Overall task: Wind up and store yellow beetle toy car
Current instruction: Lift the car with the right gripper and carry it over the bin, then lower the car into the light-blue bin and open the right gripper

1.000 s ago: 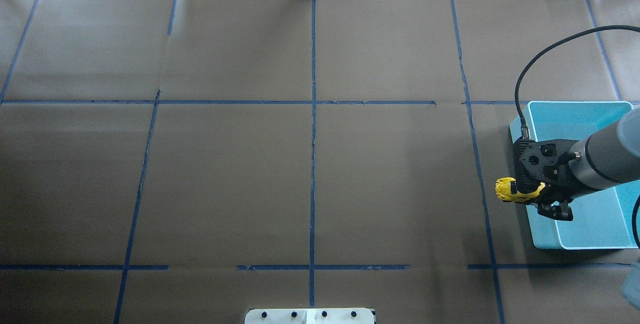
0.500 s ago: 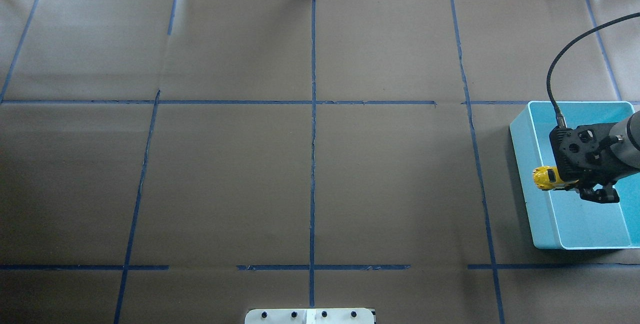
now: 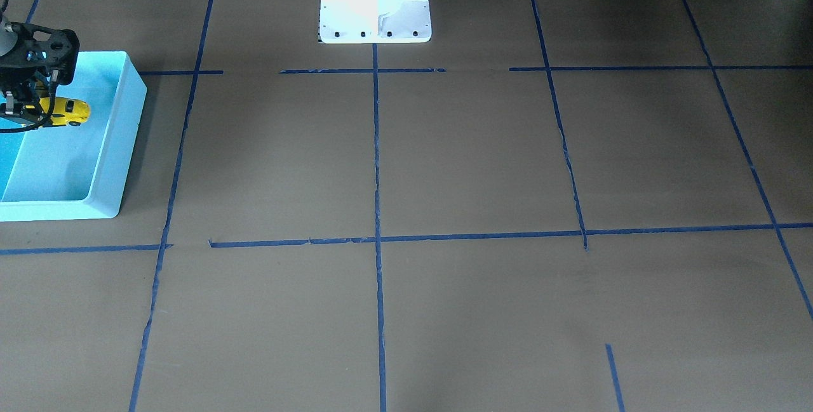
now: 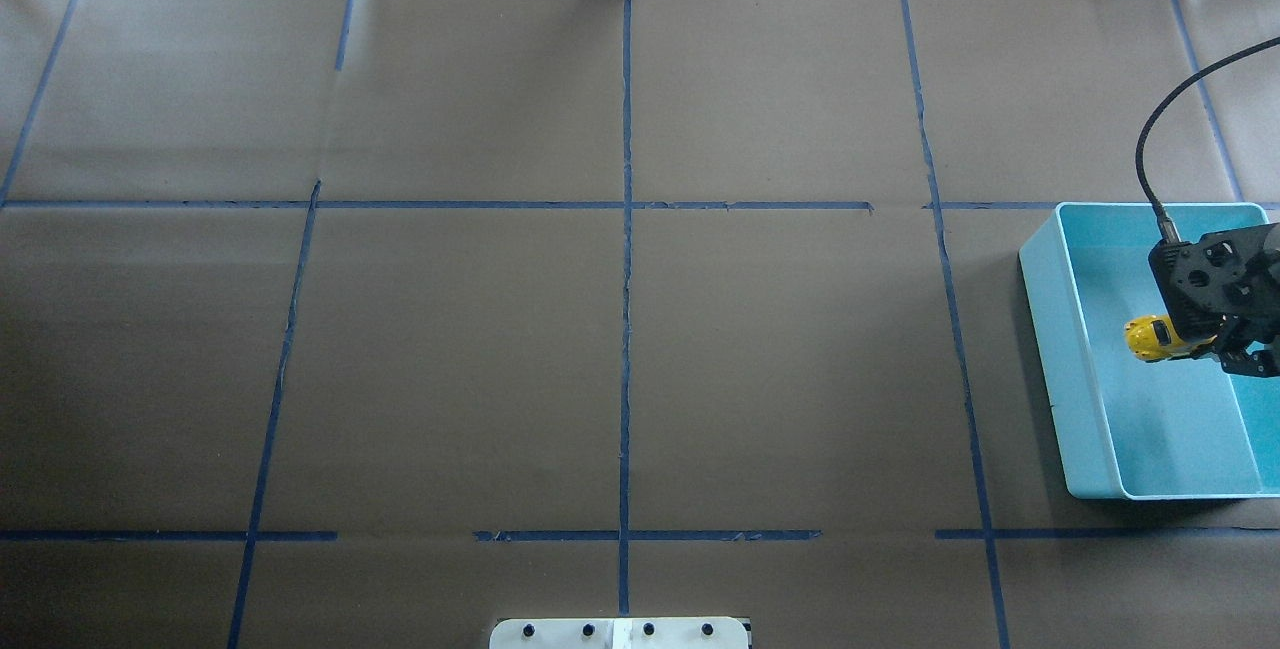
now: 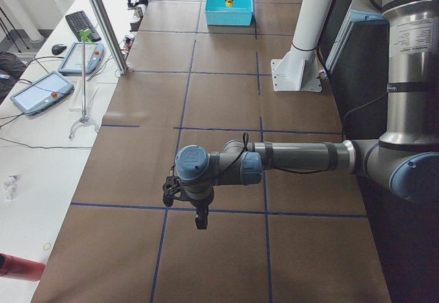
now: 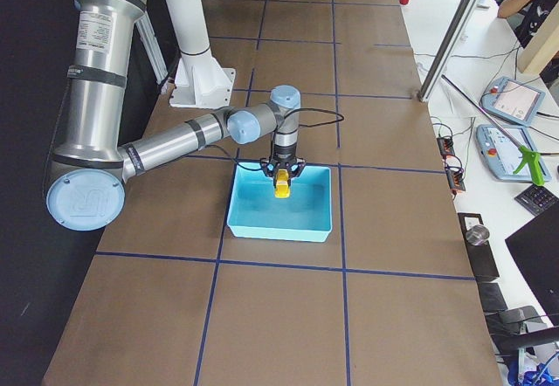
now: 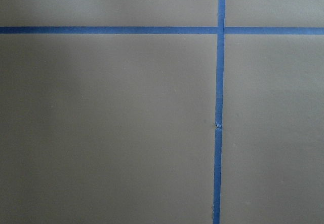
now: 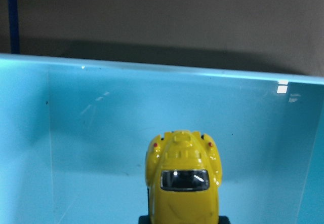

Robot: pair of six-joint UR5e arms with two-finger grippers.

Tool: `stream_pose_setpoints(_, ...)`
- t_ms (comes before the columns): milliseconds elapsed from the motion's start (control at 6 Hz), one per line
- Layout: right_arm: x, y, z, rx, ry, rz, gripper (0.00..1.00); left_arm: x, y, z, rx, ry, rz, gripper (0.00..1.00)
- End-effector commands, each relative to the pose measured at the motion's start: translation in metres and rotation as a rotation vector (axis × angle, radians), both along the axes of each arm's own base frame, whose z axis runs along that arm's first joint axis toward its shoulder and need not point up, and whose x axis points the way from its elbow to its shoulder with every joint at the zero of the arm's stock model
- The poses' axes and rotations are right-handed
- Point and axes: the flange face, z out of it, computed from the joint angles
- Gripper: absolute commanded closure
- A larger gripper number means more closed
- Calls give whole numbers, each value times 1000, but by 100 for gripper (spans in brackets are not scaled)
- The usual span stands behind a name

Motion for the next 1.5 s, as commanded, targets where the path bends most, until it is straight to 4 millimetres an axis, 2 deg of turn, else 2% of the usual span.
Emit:
stream_pose_setpoints(0, -8, -16, 53, -11, 0, 15, 100, 0, 0, -1, -1, 2, -3, 0)
stream_pose_setpoints(167, -10, -18, 77, 0, -45, 65, 100, 0, 1, 0, -1, 0, -3, 0)
stream_pose_setpoints(500, -19, -16, 97, -37, -25, 70, 100, 0, 1, 1, -5, 0, -3, 0)
stream_pose_setpoints(1333, -38, -10, 101, -65, -16, 65, 97, 0, 2, 2, -4, 0, 0, 0)
